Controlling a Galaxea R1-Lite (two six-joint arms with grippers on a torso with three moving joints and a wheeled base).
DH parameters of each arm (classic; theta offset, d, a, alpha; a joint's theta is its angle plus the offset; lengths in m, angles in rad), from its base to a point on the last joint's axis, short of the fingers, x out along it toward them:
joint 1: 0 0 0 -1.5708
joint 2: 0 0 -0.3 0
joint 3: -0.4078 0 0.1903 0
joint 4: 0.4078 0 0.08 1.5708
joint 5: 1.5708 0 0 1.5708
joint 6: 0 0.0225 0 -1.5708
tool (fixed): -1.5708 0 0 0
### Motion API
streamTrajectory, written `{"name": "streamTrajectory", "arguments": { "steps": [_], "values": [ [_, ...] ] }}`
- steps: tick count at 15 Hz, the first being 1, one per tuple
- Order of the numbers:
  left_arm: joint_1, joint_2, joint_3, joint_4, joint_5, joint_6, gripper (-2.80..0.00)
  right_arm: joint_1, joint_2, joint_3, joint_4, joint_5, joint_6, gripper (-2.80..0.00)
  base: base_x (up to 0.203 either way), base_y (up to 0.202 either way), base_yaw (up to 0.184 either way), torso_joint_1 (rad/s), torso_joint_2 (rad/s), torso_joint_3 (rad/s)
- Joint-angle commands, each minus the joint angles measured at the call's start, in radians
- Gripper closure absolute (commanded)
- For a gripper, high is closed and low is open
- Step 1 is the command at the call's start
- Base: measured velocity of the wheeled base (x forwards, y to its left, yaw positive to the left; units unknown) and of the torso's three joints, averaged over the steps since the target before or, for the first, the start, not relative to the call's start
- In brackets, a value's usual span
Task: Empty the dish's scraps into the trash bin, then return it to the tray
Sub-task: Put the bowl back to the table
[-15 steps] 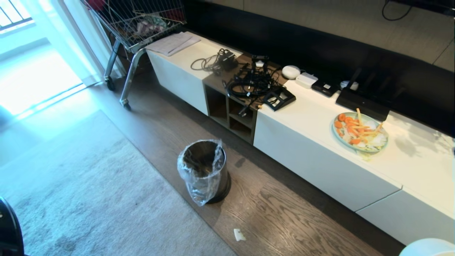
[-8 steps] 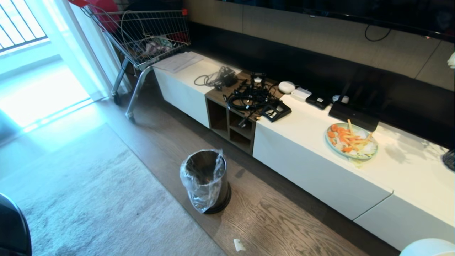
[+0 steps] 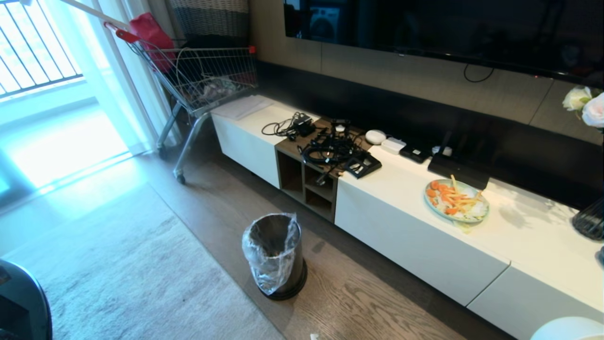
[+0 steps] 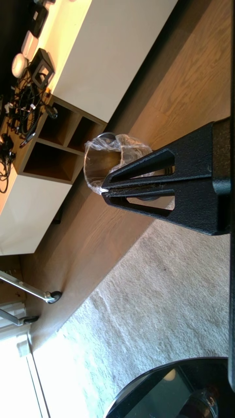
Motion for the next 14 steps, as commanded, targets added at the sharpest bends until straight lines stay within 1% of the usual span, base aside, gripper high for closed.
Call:
{"name": "streamTrajectory", "arguments": {
  "steps": [1, 8, 11, 14],
  "values": [
    [0.0, 0.0, 0.0, -0.001, 0.001, -0.002, 0.0, 0.0, 0.001, 0.0, 0.0, 0.001, -0.001, 0.0, 0.0, 0.0, 0.0, 0.006, 0.01, 0.092],
    [0.0, 0.0, 0.0, -0.001, 0.001, -0.002, 0.0, 0.0, 0.001, 0.0, 0.0, 0.001, -0.001, 0.0, 0.0, 0.0, 0.0, 0.0, 0.0, 0.0],
    [0.0, 0.0, 0.0, 0.0, 0.001, 0.0, 0.0, 0.0, 0.001, 0.0, 0.0, 0.001, -0.001, 0.0, 0.0, 0.0, 0.0, 0.0, 0.0, 0.072],
    [0.0, 0.0, 0.0, 0.0, 0.001, 0.0, 0.0, 0.0, 0.001, 0.0, 0.0, 0.001, -0.001, 0.0, 0.0, 0.0, 0.0, 0.0, 0.0, 0.0]
  ]
}}
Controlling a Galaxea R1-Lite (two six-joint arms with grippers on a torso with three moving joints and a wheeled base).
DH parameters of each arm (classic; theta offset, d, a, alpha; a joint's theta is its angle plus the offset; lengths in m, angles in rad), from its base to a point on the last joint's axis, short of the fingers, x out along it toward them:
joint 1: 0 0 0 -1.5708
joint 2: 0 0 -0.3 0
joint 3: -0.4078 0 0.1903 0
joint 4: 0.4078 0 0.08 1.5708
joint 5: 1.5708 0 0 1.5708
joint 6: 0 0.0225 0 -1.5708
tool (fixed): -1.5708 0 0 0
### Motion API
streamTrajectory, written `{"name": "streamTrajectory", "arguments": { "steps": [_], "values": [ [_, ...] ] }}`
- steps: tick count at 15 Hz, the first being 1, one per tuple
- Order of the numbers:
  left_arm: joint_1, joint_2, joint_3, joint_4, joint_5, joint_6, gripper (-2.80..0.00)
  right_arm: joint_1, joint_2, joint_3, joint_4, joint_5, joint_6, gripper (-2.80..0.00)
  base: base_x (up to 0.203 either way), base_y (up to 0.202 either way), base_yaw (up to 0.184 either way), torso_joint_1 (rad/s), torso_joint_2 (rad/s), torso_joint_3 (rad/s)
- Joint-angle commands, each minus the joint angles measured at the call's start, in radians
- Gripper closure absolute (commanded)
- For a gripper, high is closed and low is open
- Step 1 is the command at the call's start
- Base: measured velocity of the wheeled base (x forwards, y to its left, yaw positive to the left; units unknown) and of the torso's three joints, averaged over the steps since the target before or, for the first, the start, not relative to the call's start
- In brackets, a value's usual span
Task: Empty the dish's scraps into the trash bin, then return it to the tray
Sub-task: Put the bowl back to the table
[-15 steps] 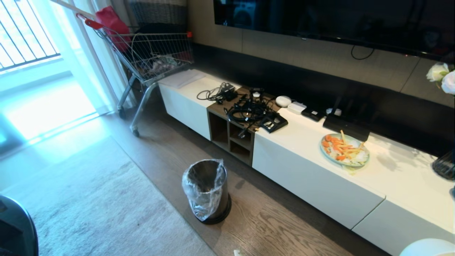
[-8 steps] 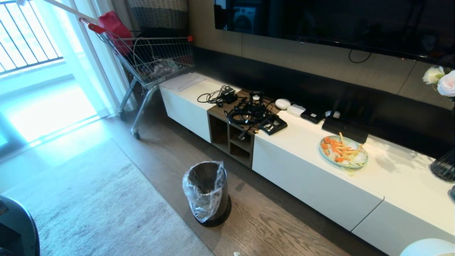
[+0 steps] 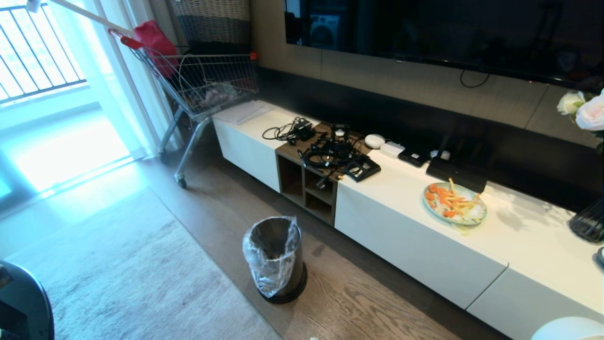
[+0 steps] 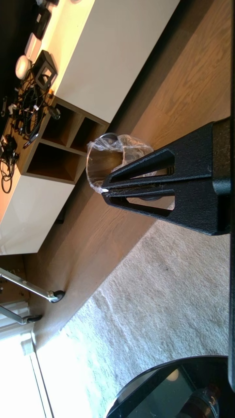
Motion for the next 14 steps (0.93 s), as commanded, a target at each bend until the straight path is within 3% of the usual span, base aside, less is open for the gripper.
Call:
{"name": "streamTrajectory", "arguments": {
  "steps": [1, 14],
  "values": [
    [0.0, 0.0, 0.0, 0.0, 0.001, -0.001, 0.0, 0.0, 0.001, 0.0, 0.0, 0.001, -0.001, 0.0, 0.0, 0.0, 0.0, 0.0, 0.0, 0.0],
    [0.0, 0.0, 0.0, 0.0, 0.001, 0.001, 0.0, 0.0, 0.001, 0.0, -0.002, 0.001, -0.001, 0.0, 0.0, 0.0, 0.0, 0.0, 0.0, 0.0]
  ]
}}
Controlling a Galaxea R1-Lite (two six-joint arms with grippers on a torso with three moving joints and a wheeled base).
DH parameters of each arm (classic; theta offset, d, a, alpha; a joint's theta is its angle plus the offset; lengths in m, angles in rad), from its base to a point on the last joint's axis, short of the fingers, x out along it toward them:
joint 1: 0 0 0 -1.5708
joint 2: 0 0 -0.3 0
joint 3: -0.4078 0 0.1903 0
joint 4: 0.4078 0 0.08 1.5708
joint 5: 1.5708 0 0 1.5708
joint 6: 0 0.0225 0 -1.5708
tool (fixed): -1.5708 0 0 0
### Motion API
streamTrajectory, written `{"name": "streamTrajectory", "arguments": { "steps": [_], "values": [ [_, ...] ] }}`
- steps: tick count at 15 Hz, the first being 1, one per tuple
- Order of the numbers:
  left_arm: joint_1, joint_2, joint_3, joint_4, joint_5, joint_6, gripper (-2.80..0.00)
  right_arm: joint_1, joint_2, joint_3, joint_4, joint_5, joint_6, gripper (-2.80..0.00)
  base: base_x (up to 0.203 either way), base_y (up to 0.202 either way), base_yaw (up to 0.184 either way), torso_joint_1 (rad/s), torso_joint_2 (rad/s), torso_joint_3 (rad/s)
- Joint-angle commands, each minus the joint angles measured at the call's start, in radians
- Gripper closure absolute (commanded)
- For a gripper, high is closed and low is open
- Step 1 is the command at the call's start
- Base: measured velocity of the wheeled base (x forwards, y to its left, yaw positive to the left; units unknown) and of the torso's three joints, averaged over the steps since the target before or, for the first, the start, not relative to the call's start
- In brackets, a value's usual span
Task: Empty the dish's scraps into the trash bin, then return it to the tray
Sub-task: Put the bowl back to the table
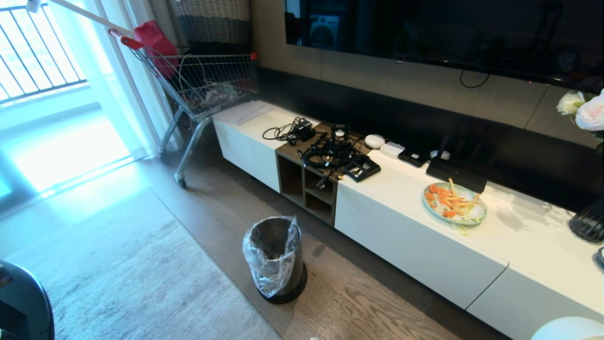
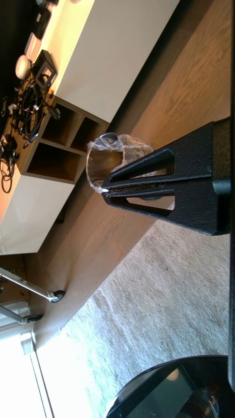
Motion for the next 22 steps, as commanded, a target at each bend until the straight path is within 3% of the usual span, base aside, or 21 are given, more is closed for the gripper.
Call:
{"name": "streamTrajectory", "arguments": {
  "steps": [1, 15, 22],
  "values": [
    [0.0, 0.0, 0.0, -0.001, 0.0, -0.001, 0.0, 0.0, 0.003, 0.0, -0.002, 0.002, 0.0, 0.0, 0.0, 0.0, 0.0, 0.0, 0.0, 0.0],
    [0.0, 0.0, 0.0, -0.001, 0.0, -0.001, 0.0, 0.0, 0.001, 0.0, 0.0, 0.002, 0.0, 0.0, -0.004, 0.0, 0.0, 0.0, 0.0, 0.0],
    [0.0, 0.0, 0.0, -0.001, 0.0, -0.001, 0.0, 0.0, 0.001, 0.0, 0.0, 0.002, 0.0, 0.0, -0.181, 0.0, -0.002, 0.002, 0.0, 0.004]
  ]
}}
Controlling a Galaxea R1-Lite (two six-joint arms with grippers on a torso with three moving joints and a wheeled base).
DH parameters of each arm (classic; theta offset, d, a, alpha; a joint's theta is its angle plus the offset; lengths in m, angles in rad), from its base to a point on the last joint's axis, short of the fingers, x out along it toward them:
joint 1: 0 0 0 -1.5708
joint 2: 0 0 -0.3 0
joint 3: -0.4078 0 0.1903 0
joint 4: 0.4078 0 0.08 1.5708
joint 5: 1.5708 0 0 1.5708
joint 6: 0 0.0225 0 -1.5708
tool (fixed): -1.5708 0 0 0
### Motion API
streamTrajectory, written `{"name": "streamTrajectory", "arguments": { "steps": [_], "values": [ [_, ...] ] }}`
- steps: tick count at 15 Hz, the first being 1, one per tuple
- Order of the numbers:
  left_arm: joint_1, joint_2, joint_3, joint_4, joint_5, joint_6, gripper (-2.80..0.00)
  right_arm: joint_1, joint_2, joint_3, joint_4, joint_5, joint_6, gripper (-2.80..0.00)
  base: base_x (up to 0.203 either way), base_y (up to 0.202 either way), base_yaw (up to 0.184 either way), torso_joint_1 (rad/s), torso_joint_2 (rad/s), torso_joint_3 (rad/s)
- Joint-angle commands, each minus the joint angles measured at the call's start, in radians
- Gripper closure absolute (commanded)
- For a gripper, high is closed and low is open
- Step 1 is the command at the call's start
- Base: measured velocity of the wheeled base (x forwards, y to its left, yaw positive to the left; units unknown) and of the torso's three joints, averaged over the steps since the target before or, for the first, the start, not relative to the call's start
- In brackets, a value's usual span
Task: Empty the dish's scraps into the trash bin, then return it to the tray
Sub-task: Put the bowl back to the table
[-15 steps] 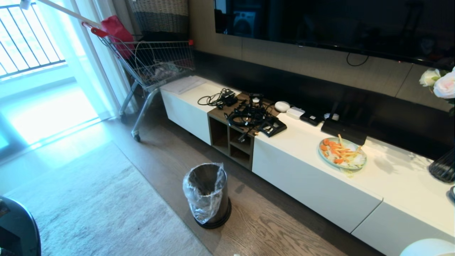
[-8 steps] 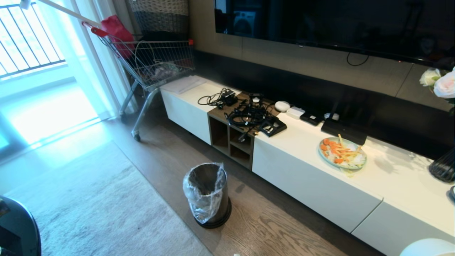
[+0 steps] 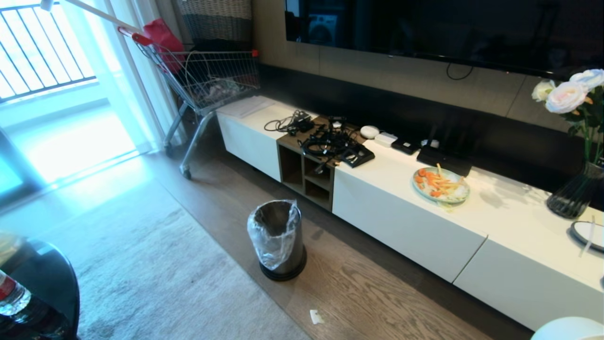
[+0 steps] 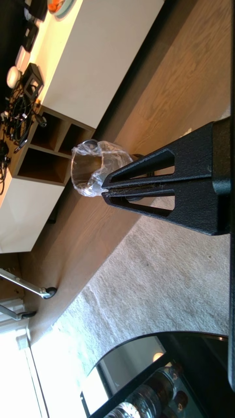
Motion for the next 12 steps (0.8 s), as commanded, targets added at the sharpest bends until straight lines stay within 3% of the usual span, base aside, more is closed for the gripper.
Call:
{"name": "streamTrajectory", "arguments": {
  "steps": [1, 8, 12],
  "values": [
    [0.0, 0.0, 0.0, -0.001, 0.0, -0.001, 0.0, 0.0, 0.001, 0.0, 0.0, 0.002, -0.001, 0.0, -0.184, 0.0, -0.003, 0.002, 0.0, 0.002],
    [0.0, 0.0, 0.0, -0.001, 0.0, -0.001, 0.0, 0.0, 0.001, 0.0, 0.0, 0.002, -0.001, 0.0, -0.175, 0.0, -0.001, 0.001, 0.0, 0.003],
    [0.0, 0.0, 0.0, -0.001, 0.0, -0.001, 0.0, 0.0, 0.001, 0.0, 0.0, 0.0, 0.0, 0.0, 0.0, 0.0, 0.0, 0.0, 0.0, 0.0]
  ]
}}
